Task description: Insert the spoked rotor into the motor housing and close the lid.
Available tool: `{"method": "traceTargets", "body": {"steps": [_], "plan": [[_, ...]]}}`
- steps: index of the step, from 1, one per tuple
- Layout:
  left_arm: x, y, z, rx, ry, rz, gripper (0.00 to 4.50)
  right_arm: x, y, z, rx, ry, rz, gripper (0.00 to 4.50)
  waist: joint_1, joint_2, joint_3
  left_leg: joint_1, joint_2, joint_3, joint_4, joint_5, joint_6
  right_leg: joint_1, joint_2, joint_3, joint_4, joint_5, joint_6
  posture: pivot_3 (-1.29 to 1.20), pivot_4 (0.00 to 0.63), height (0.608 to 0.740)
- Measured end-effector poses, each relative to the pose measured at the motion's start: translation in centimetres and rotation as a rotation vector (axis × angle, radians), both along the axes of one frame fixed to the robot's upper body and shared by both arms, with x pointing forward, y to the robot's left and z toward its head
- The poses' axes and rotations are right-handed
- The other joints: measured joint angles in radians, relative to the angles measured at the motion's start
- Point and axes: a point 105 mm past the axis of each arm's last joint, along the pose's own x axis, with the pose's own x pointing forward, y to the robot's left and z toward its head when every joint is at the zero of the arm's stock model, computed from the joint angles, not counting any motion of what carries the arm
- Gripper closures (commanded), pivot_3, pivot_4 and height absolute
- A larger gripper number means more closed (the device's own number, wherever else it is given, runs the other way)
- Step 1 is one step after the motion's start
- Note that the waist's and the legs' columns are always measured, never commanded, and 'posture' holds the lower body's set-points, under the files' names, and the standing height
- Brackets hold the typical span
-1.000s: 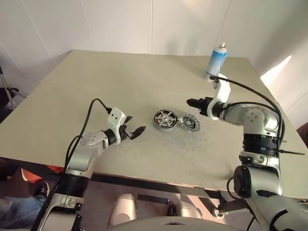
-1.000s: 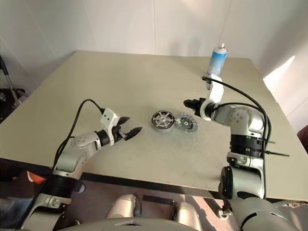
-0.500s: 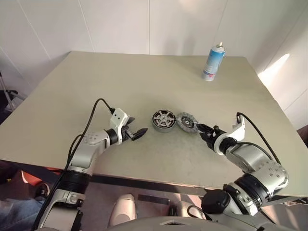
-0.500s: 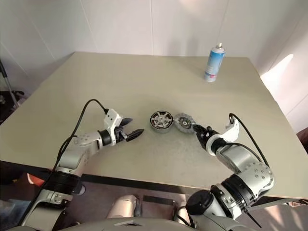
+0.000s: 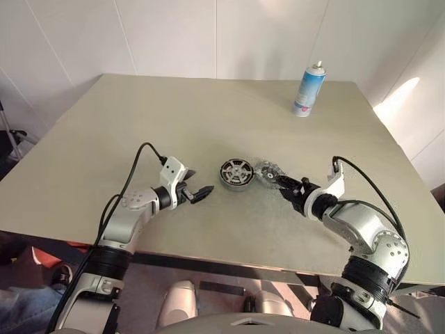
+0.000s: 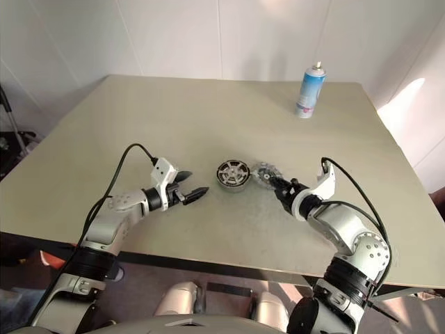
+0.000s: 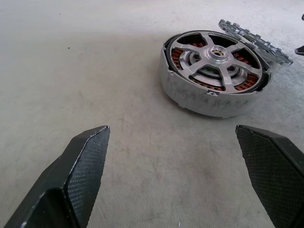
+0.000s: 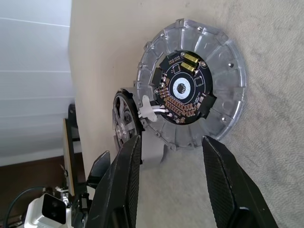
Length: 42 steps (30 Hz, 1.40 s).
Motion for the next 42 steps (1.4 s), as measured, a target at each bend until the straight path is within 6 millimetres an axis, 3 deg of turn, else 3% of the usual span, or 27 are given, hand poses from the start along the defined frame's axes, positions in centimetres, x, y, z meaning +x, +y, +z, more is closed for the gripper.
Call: {"method": "traceTargets", "body": {"steps": [6, 10, 17, 25, 33, 42], "plan": [[-0.3, 0.3, -0.3, 0.002, 0.006, 0.013, 0.00, 0.0, 0.5, -0.4, -0.011, 0.026, 0.024, 2.23, 0.001, 0.000, 0.000, -0.002, 0.000, 0.000, 0.001, -0.001, 0.001, -0.001, 0.000, 0.000, 0.000, 0.000, 0.000, 0.00, 0.000, 0.740], [-0.5, 0.6, -0.5, 0.004, 0.012, 0.024, 0.00, -0.1, -0.5, -0.3, -0.042, 0.028, 0.019, 2.23, 0.002, 0.000, 0.000, -0.002, 0.000, 0.000, 0.002, -0.001, 0.002, 0.000, 0.000, 0.000, 0.000, 0.000, 0.001, 0.00, 0.000, 0.740], [-0.5, 0.6, -0.3, 0.006, 0.005, 0.021, 0.00, -0.4, -1.2, 1.4, -0.043, -0.018, 0.024, 2.23, 0.002, -0.001, 0.000, -0.003, 0.000, 0.000, 0.003, -0.002, 0.004, 0.000, 0.000, 0.000, 0.000, 0.000, 0.001, 0.00, 0.000, 0.740], [-0.3, 0.6, -0.1, 0.008, -0.002, 0.012, 0.00, -1.6, -0.4, -1.1, -0.031, 0.064, 0.030, 2.23, 0.001, -0.001, -0.001, -0.008, 0.000, -0.001, 0.009, -0.006, 0.011, -0.002, 0.000, -0.001, -0.001, 0.001, 0.002, 0.00, 0.000, 0.740], [-0.3, 0.9, -0.1, 0.020, 0.000, 0.014, 0.00, -0.9, -0.6, -0.8, -0.049, 0.027, 0.015, 2.23, 0.000, -0.001, -0.001, -0.008, 0.000, -0.001, 0.011, -0.007, 0.012, -0.002, 0.000, 0.000, -0.001, 0.001, 0.003, 0.00, 0.000, 0.740], [-0.3, 0.9, -0.1, 0.020, 0.000, 0.015, 0.00, 1.6, -0.7, -0.4, -0.062, -0.024, -0.020, 2.23, 0.000, -0.001, -0.001, -0.009, 0.000, -0.001, 0.011, -0.007, 0.011, -0.002, 0.000, 0.000, 0.000, 0.001, 0.003, 0.00, 0.000, 0.740]]}}
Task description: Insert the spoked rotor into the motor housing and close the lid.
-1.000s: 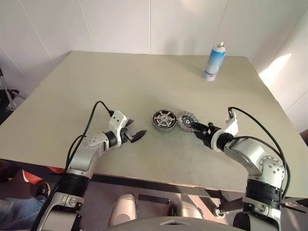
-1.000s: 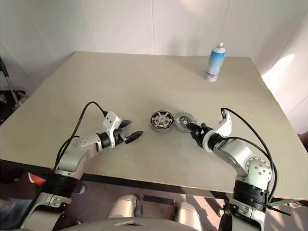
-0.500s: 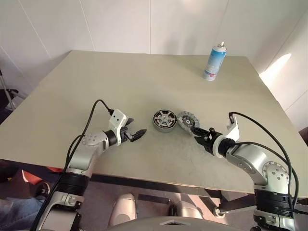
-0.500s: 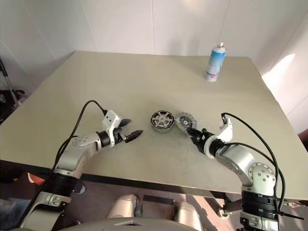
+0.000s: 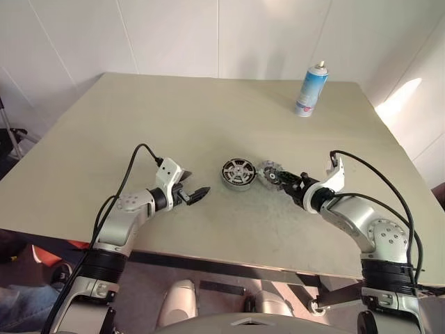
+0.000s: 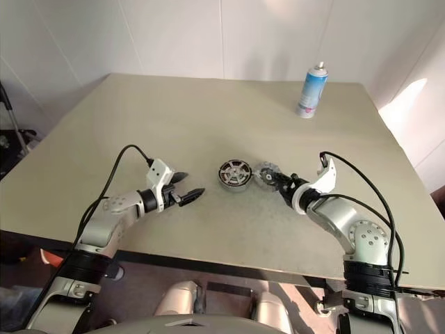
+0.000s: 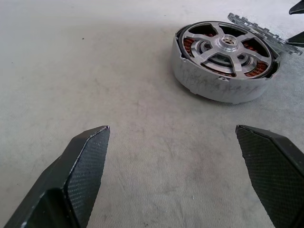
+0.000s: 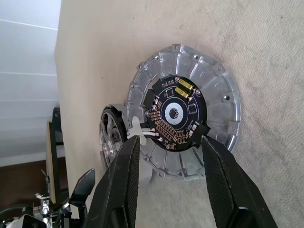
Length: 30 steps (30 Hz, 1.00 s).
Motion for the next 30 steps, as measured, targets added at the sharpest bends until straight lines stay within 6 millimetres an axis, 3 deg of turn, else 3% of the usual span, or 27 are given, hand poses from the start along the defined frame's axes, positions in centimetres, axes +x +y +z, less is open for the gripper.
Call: {"method": "traceTargets", "body": {"steps": [6, 20, 25, 30], "plan": [[0.1, 0.0, 0.1, 0.000, -0.004, 0.001, 0.00, 0.3, 0.0, -0.2, -0.004, -0.008, 0.004, 2.23, 0.000, 0.000, 0.000, 0.000, 0.000, 0.000, 0.001, 0.000, 0.000, 0.000, 0.000, 0.000, 0.000, 0.000, 0.000, 0.00, 0.000, 0.740], [0.1, 0.1, 0.1, 0.001, -0.004, 0.003, 0.00, -2.6, -0.4, -1.1, -0.022, 0.045, 0.023, 2.23, 0.001, 0.000, 0.000, 0.001, 0.000, 0.000, 0.001, -0.001, 0.002, 0.001, 0.000, 0.000, 0.000, 0.000, 0.000, 0.00, 0.000, 0.740], [0.1, 0.1, 0.1, 0.001, -0.004, 0.001, 0.00, -2.2, -0.2, -1.4, -0.020, 0.025, 0.024, 2.23, -0.001, -0.003, -0.002, 0.001, 0.000, 0.000, 0.001, -0.001, 0.001, 0.001, 0.000, 0.000, 0.000, 0.000, 0.000, 0.00, 0.000, 0.740], [0.3, 0.0, 0.5, 0.002, -0.014, -0.002, 0.00, -0.5, 0.4, -1.8, -0.026, -0.012, 0.017, 2.23, -0.007, -0.008, -0.006, 0.005, 0.001, 0.000, 0.001, 0.000, 0.000, 0.003, 0.000, 0.000, 0.000, 0.000, 0.000, 0.00, 0.000, 0.740]]}}
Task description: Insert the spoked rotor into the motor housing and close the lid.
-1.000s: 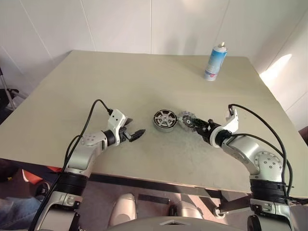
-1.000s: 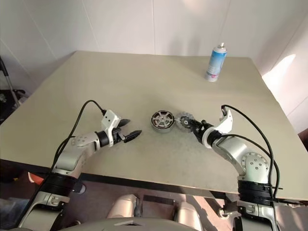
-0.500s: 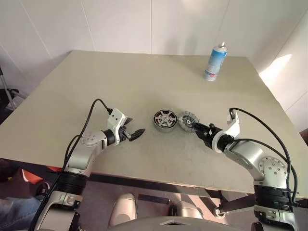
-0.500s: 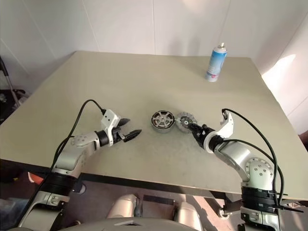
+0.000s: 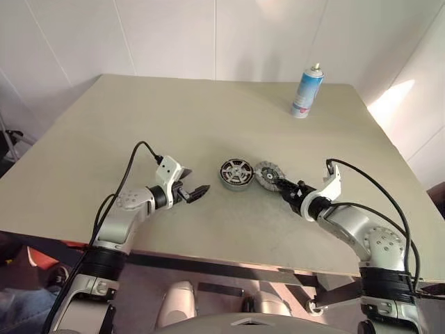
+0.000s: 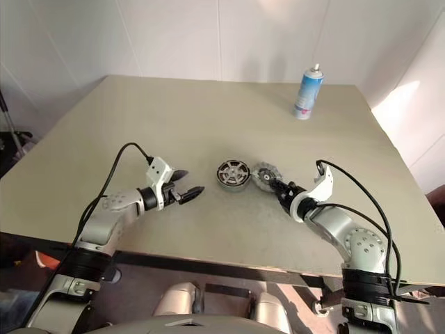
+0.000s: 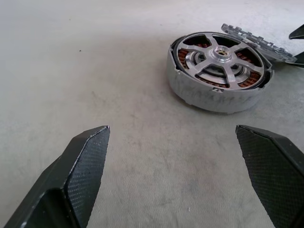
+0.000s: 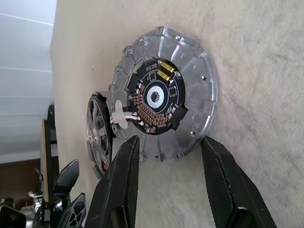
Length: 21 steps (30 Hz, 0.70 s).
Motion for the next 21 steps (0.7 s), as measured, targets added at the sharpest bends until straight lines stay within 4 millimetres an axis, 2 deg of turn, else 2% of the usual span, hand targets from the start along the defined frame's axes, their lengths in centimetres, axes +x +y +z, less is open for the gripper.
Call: {"method": "traceTargets", "body": {"steps": [5, 16, 19, 21], "plan": [[0.0, 0.1, 0.0, 0.004, 0.001, 0.001, 0.00, 0.9, 0.3, -0.4, -0.020, -0.022, -0.001, 2.23, -0.004, -0.001, 0.000, 0.008, 0.000, 0.000, 0.000, 0.000, 0.000, 0.009, 0.000, 0.000, -0.001, 0.000, 0.000, 0.00, 0.000, 0.740], [0.0, 0.0, -0.1, 0.001, 0.002, 0.000, 0.00, 2.1, 1.1, -0.2, -0.065, -0.072, 0.028, 2.23, -0.020, -0.002, -0.001, 0.007, 0.000, 0.000, 0.000, 0.000, 0.000, 0.008, 0.000, 0.000, -0.001, 0.000, 0.000, 0.00, 0.000, 0.740], [0.0, -0.2, -0.1, -0.001, 0.004, -0.004, 0.00, 3.1, 1.6, 0.3, -0.079, -0.103, 0.036, 2.23, -0.021, -0.002, -0.001, 0.005, 0.000, 0.000, 0.000, 0.000, 0.000, 0.006, 0.000, 0.000, -0.001, 0.000, 0.000, 0.00, 0.000, 0.740], [-0.1, -0.3, -0.2, -0.001, 0.006, -0.008, 0.00, 3.9, 2.3, 1.5, -0.081, -0.154, 0.057, 2.23, -0.020, -0.001, -0.001, 0.004, 0.000, 0.000, 0.000, 0.000, 0.000, 0.005, 0.000, 0.000, 0.000, 0.000, -0.001, 0.00, 0.000, 0.740]]}}
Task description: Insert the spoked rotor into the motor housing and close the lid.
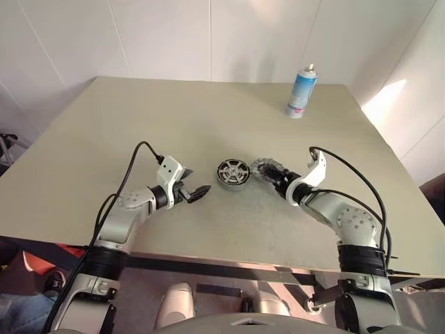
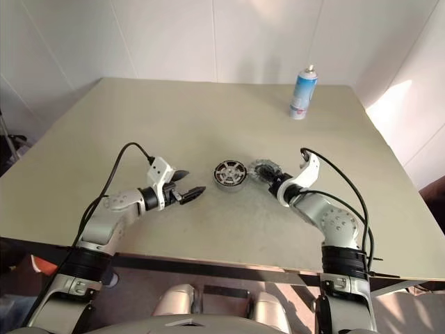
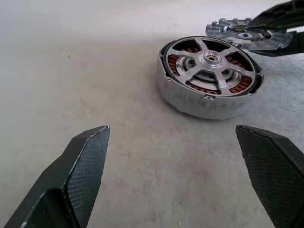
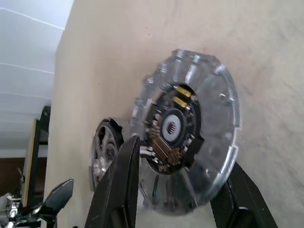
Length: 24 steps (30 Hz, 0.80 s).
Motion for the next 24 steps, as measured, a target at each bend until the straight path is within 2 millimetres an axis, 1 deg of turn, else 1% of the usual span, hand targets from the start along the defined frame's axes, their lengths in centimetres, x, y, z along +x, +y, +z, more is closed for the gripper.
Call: {"method": "traceTargets", "body": {"steps": [3, 8, 14, 18, 21, 23, 24], "plan": [[0.0, 0.0, -0.1, 0.000, 0.002, 0.000, 0.00, 0.4, 0.7, 1.1, -0.015, -0.061, 0.038, 2.23, 0.002, 0.000, 0.000, -0.001, 0.000, 0.000, 0.000, 0.000, 0.000, 0.000, 0.000, 0.000, 0.000, 0.000, -0.001, 0.00, 0.000, 0.740], [0.0, 0.1, -0.2, 0.003, 0.006, 0.002, 0.00, 0.3, 1.7, 1.4, -0.025, -0.091, 0.100, 2.23, 0.002, 0.000, 0.000, -0.005, 0.000, 0.000, 0.000, 0.000, 0.000, -0.004, 0.000, 0.000, -0.001, 0.003, -0.006, 0.00, 0.000, 0.740], [0.0, 0.1, -0.2, 0.002, 0.006, 0.003, 0.00, 0.7, 3.1, 3.3, -0.040, -0.169, 0.174, 2.23, 0.000, 0.000, 0.000, -0.004, 0.000, 0.000, 0.000, 0.000, -0.001, -0.005, 0.000, 0.000, 0.000, 0.000, -0.001, 0.00, 0.000, 0.740], [0.0, 0.1, -0.2, 0.002, 0.006, 0.005, 0.00, 0.5, 4.6, 5.0, -0.069, -0.251, 0.254, 2.23, -0.001, 0.000, 0.000, -0.004, 0.000, 0.000, 0.000, 0.001, -0.001, -0.005, 0.000, 0.000, 0.000, 0.000, -0.001, 0.00, 0.000, 0.740], [0.0, 0.1, -0.2, 0.003, 0.006, 0.007, 0.00, 0.1, 6.1, 6.3, -0.087, -0.316, 0.331, 2.23, -0.001, 0.000, 0.000, -0.005, 0.001, 0.000, 0.000, 0.001, -0.001, -0.006, 0.000, 0.000, 0.000, 0.002, -0.004, 0.00, 0.000, 0.740], [0.0, 0.1, -0.2, 0.003, 0.006, 0.007, 0.00, -0.2, 7.2, 6.6, -0.102, -0.336, 0.382, 2.23, 0.000, 0.000, 0.000, -0.005, 0.001, 0.000, -0.001, 0.001, -0.001, -0.006, 0.000, 0.000, 0.000, 0.002, -0.004, 0.00, 0.000, 0.740], [0.0, 0.1, -0.2, 0.003, 0.005, 0.008, 0.00, -0.4, 7.8, 6.3, -0.109, -0.334, 0.410, 2.23, 0.001, 0.000, 0.000, -0.005, 0.001, 0.000, 0.000, 0.001, -0.001, -0.006, 0.000, 0.000, 0.000, 0.002, -0.004, 0.00, 0.000, 0.740]]}}
